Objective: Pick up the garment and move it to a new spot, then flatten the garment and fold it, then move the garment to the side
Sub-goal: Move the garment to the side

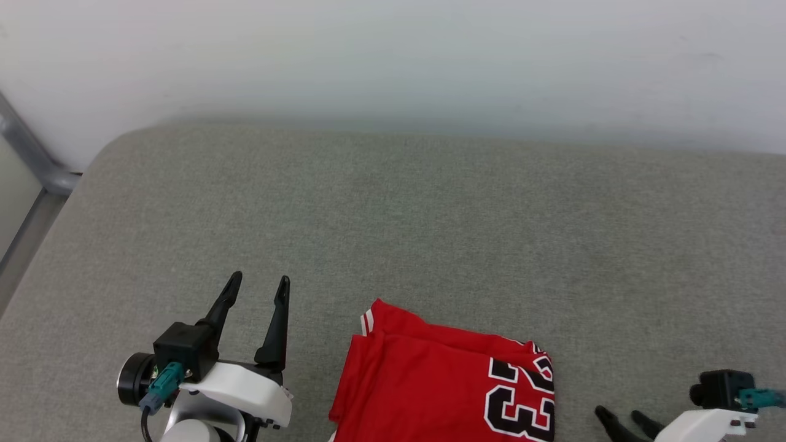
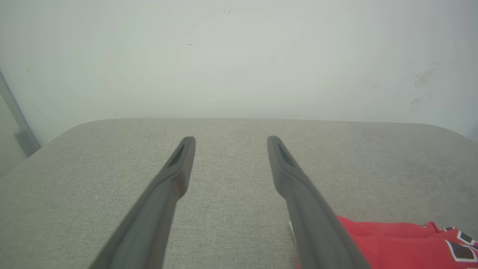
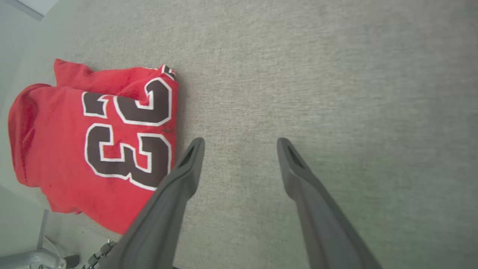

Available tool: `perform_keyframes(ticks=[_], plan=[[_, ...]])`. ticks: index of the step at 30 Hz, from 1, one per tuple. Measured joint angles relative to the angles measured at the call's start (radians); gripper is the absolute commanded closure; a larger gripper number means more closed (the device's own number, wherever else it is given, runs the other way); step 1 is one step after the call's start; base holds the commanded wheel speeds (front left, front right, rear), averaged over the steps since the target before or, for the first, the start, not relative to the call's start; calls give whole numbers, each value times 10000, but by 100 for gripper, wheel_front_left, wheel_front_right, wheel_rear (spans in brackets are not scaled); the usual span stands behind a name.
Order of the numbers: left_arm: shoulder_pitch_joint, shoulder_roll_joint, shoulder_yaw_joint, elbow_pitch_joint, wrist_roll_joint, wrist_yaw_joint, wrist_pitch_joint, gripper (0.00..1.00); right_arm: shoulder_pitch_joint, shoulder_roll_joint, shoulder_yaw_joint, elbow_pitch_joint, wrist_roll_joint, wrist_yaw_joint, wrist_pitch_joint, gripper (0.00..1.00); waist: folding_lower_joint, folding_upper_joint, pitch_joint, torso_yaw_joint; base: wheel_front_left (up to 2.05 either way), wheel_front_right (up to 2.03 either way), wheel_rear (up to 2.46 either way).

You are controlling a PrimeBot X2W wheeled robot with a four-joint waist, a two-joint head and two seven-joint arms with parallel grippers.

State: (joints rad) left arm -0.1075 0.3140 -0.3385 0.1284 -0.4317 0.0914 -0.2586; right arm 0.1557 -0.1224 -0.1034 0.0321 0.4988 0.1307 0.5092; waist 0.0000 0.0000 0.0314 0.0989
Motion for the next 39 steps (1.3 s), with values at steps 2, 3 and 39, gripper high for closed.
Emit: perform_keyframes(ticks=[2, 3, 39], plan=[[-145, -75, 17, 8, 23, -38, -2, 0, -133, 29, 385, 10, 395, 2, 608, 0, 0, 0, 211, 155, 0, 0, 0], [-177, -100, 17, 17, 31, -71, -6, 0, -176, 48, 579, 17, 556, 2, 882, 0, 0, 0, 311, 230, 0, 0, 0], [23, -456, 500, 184, 765, -564, -42, 0, -1263, -1064, 1973, -330, 234, 4, 2602, 100, 0, 0, 401, -789, 0, 0, 0]])
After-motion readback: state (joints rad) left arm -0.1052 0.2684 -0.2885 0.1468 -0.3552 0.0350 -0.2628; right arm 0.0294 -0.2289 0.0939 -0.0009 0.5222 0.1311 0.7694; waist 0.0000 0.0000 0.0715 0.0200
